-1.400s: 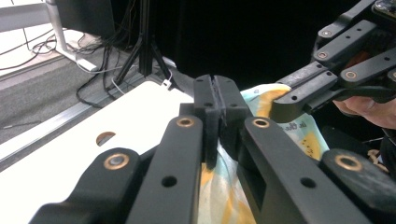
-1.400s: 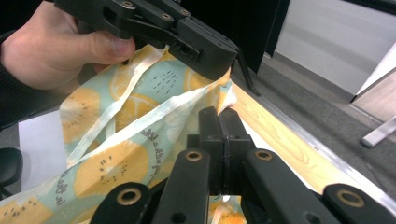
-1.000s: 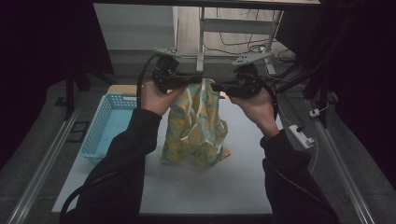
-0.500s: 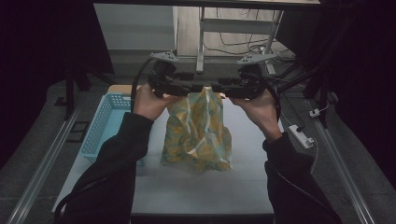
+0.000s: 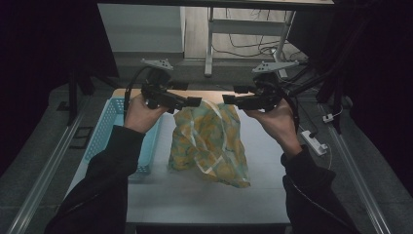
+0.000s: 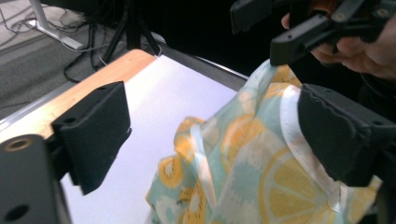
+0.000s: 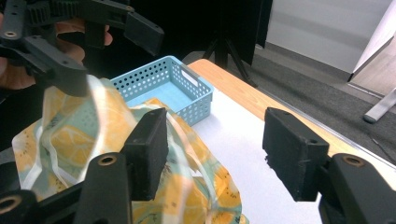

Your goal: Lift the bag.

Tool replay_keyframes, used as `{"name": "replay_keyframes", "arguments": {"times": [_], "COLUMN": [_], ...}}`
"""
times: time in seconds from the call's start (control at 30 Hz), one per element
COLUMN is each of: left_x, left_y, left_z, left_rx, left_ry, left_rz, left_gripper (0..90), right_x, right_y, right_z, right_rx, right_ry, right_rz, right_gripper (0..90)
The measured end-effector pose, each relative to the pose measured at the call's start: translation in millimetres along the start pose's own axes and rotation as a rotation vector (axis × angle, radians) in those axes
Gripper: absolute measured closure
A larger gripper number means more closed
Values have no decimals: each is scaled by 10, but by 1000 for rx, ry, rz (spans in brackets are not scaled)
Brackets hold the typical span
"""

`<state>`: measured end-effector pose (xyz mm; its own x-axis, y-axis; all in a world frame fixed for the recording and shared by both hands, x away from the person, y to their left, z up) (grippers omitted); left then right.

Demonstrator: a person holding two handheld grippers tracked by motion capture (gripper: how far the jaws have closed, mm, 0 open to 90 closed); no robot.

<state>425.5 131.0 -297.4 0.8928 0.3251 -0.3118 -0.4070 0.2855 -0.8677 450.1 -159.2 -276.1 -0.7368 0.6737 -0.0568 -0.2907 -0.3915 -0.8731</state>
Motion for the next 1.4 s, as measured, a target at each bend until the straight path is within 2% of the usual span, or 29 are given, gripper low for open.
{"name": "replay_keyframes", "arguments": {"times": [0.1,0.43,0.9,1.07,1.23,1.4], "left_x": [-26,-77,-196,-281,-345,-363], "left_y": [66,305,701,844,1014,1229], "left_z": [67,318,598,674,720,727], "left_rx": [-4,-26,15,23,23,44], "left_ry": [14,16,-12,-23,-30,-49], "left_rz": [12,32,52,45,56,76], "left_gripper": [61,13,6,4,4,3], "right_x": [-5,9,9,56,118,133], "right_y": [29,137,321,399,504,614], "right_z": [34,124,217,230,234,257], "right_rx": [-5,-4,14,27,29,18], "right_ry": [0,-6,-6,-8,-3,-6], "right_rz": [0,4,6,26,45,34], "right_gripper": [380,329,241,192,152,107]}}
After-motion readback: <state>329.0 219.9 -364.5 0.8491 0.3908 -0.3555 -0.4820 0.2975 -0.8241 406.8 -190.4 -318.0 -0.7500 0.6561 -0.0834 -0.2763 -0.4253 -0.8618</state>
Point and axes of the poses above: each handheld gripper's, and its own axes: z roughly backward along the jaws, y roughly out of its underside, x roughly to its left, the point moved 1 cm from there along -z, roughly forward along the jaws, and after that the axes turned 13 degrees about y, right-handed, at the moved point
